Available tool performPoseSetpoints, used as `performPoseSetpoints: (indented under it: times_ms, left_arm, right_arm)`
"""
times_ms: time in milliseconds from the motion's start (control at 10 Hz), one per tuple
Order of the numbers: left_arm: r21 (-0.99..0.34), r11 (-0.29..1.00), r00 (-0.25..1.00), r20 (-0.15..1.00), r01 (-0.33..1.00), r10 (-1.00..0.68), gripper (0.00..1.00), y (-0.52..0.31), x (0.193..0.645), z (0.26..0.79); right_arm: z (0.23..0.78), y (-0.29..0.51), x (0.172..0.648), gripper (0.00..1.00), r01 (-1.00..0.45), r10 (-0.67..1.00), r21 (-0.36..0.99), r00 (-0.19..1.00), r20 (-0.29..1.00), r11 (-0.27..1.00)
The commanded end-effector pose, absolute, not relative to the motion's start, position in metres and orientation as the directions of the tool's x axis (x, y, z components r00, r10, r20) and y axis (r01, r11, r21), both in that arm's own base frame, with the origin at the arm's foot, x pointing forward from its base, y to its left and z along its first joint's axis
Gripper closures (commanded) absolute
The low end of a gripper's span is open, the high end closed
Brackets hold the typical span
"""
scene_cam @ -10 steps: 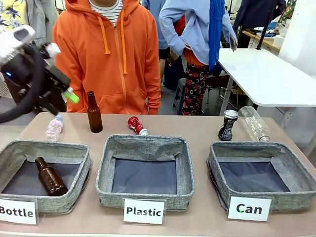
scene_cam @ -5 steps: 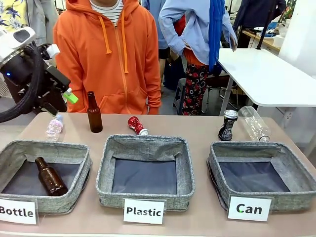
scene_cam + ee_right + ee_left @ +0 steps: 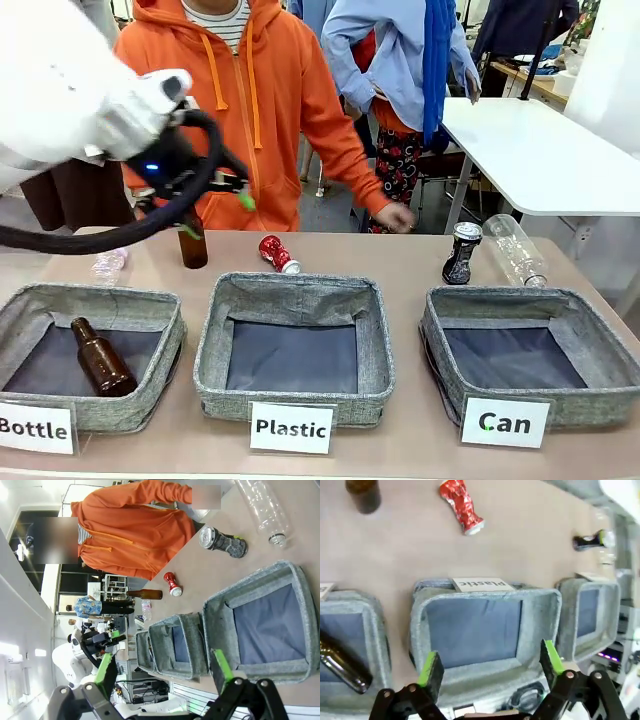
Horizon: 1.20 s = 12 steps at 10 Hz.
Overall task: Sort the can waste into the basket.
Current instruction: Pick up the can waste from the table and place it in the right Fabric basket.
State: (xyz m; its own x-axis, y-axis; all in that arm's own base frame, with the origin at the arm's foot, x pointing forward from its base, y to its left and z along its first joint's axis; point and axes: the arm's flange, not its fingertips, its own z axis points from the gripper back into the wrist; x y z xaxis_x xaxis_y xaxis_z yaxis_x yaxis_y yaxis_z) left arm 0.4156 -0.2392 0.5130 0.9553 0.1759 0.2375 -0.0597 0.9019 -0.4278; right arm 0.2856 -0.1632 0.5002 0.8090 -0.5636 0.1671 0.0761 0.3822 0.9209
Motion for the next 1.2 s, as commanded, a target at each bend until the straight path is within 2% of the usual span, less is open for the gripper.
performPoseSetpoints:
  times_ms: [0,200,400,600,700,800,900,1100]
  left_arm:
    - [-0.291,0.944,0.964,0.164,-0.156,0.21,0.0,-0.267,0.461,0.51]
    - [-0.252,0.945,0.953,0.167,-0.208,0.254,0.0,-0.295,0.49,0.496]
    - [-0.184,0.949,0.901,0.309,-0.257,0.304,0.0,-0.315,0.526,0.472]
    - [-0.076,0.971,0.928,0.285,-0.226,0.238,0.0,-0.327,0.56,0.431]
    - [-0.029,0.975,0.925,0.311,-0.219,0.217,0.0,-0.327,0.571,0.418]
    - [-0.04,0.989,0.967,0.204,-0.146,0.151,0.0,-0.324,0.573,0.421]
    - [-0.078,0.977,0.93,0.3,-0.2,0.214,0.0,-0.313,0.555,0.416]
    - [-0.078,0.977,0.93,0.3,-0.2,0.214,0.0,-0.313,0.555,0.416]
  right_arm:
    - [0.5,-0.163,0.288,0.0,0.04,-0.563,0.927,0.804,0.193,0.374]
    - [0.5,-0.163,0.288,0.0,0.04,-0.563,0.927,0.804,0.193,0.374]
    - [0.5,-0.163,0.288,0.0,0.04,-0.563,0.927,0.804,0.193,0.374]
    - [0.5,-0.163,0.288,0.0,0.04,-0.563,0.927,0.804,0.193,0.374]
    - [0.5,-0.163,0.288,0.0,0.04,-0.563,0.927,0.804,0.193,0.374]
    - [0.5,-0.163,0.288,0.0,0.04,-0.563,0.927,0.804,0.193,0.374]
    - [0.5,-0.163,0.288,0.0,0.04,-0.563,0.927,0.804,0.193,0.374]
    - [0.5,-0.163,0.288,0.0,0.04,-0.563,0.927,0.804,0.193,0.374]
